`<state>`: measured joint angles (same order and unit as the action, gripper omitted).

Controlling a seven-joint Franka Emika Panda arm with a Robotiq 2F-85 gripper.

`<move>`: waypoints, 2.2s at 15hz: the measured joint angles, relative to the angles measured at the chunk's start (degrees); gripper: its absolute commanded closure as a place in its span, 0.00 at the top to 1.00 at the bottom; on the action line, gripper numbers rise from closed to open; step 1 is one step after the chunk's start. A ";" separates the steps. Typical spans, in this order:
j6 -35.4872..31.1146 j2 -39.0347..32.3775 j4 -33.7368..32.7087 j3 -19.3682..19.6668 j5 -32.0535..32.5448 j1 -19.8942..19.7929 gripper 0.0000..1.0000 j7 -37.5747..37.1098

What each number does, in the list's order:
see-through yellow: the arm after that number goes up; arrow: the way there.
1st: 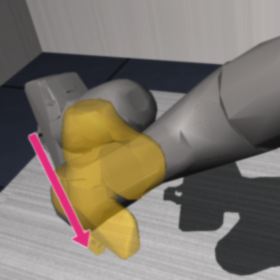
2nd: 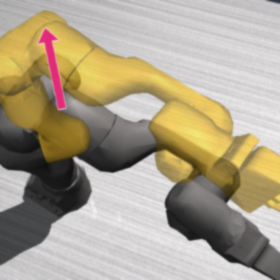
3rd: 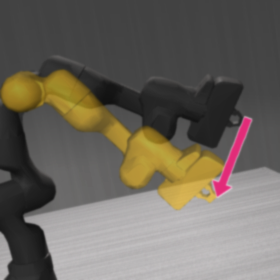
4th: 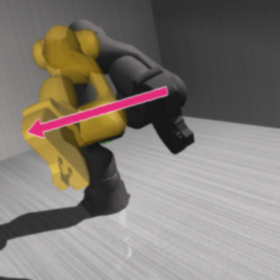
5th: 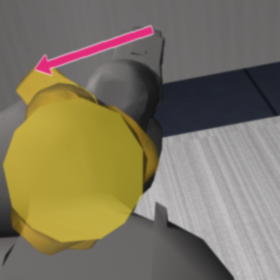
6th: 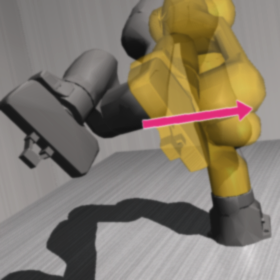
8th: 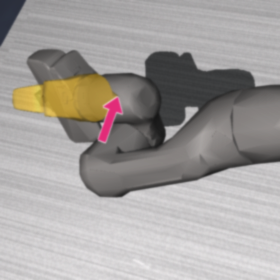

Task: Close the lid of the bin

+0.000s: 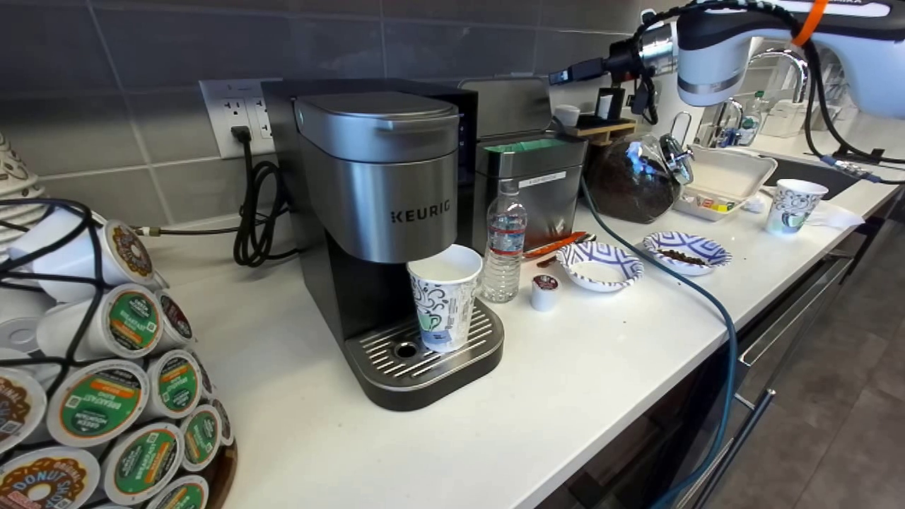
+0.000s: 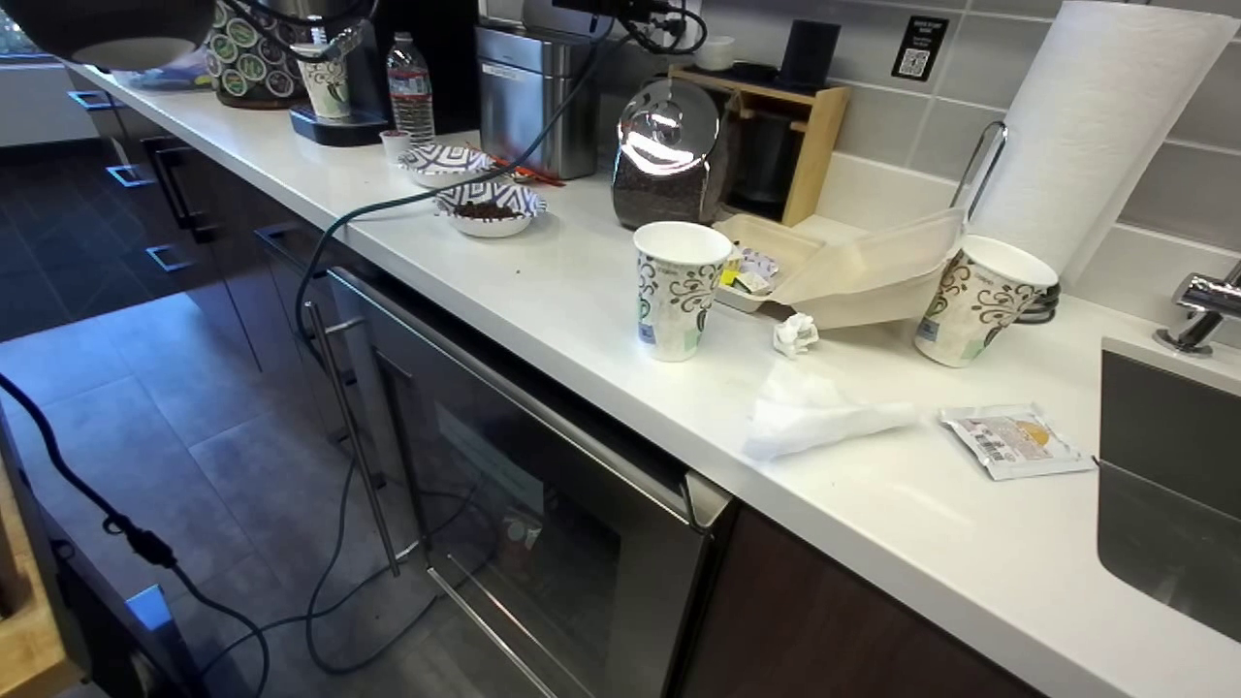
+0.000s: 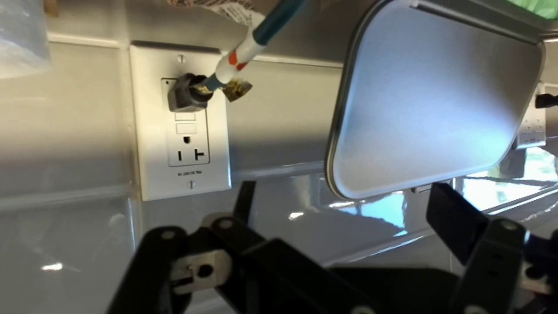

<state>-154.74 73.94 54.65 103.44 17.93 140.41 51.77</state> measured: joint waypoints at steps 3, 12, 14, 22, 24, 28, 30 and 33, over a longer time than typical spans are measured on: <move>0.01 0.52 0.40 -0.33 0.46 0.18 1.00 0.04; 0.01 2.03 2.37 -0.32 2.25 0.21 1.00 0.65; 1.36 2.37 2.49 -0.41 2.25 0.22 1.00 0.66; 15.41 3.54 0.72 -6.98 1.52 -0.53 1.00 0.43; 19.23 3.51 -0.87 -7.55 0.91 -0.34 1.00 -0.56; 23.01 3.25 -2.40 -7.38 1.05 -0.68 1.00 -5.66; 23.06 2.38 -2.33 -5.95 1.17 -1.11 1.00 -9.46; 23.37 0.27 -1.72 -2.06 1.75 -2.01 1.00 -16.03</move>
<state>-131.37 74.21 52.93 101.38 19.69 138.41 35.74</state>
